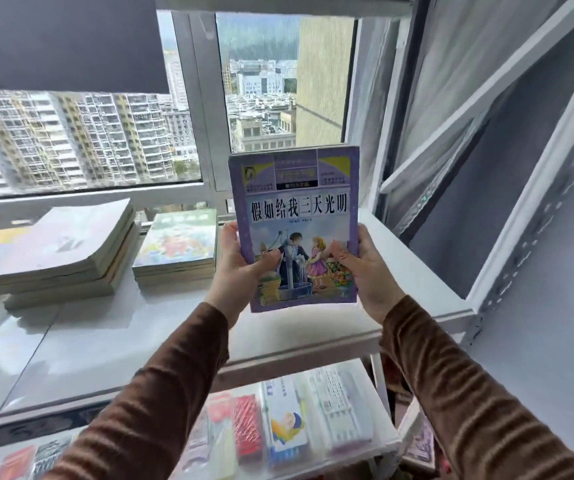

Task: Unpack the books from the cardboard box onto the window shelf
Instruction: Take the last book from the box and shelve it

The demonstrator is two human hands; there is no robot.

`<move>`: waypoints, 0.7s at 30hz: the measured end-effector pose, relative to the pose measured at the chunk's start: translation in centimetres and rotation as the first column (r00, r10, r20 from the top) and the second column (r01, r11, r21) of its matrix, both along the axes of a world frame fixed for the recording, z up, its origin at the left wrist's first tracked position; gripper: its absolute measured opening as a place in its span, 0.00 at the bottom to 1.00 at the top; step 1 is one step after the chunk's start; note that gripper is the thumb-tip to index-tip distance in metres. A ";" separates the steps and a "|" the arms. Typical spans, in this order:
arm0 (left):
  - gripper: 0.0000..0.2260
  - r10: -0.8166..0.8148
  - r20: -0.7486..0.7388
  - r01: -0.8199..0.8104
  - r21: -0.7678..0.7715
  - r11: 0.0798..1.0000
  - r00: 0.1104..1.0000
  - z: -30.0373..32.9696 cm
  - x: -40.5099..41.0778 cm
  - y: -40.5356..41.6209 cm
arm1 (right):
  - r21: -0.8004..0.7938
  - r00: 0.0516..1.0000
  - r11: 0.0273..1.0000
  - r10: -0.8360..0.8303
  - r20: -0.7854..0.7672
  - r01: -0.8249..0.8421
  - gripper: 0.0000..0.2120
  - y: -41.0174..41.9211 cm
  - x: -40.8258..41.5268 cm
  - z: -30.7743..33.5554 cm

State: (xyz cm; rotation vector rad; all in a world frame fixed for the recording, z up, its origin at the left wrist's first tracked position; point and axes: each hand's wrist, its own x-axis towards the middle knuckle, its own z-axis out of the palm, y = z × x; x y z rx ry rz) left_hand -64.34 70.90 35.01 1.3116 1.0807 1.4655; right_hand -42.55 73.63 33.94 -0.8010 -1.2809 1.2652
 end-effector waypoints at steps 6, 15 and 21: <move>0.23 0.104 -0.206 -0.061 0.202 0.977 0.973 -0.6 0.2 4.9 | 0.121 0.989 0.993 -0.026 0.147 0.008 0.16 5.3 0.5 0.2; 0.24 0.013 -0.438 -0.003 0.024 1.000 0.899 -4.0 -1.2 5.9 | 0.157 0.906 0.980 0.047 0.421 -0.123 0.27 8.5 2.6 -4.1; 0.24 -0.004 -0.490 0.006 0.003 1.000 0.872 -5.2 -2.2 6.7 | 0.098 0.914 0.983 0.107 0.393 -0.157 0.29 9.7 3.3 -5.3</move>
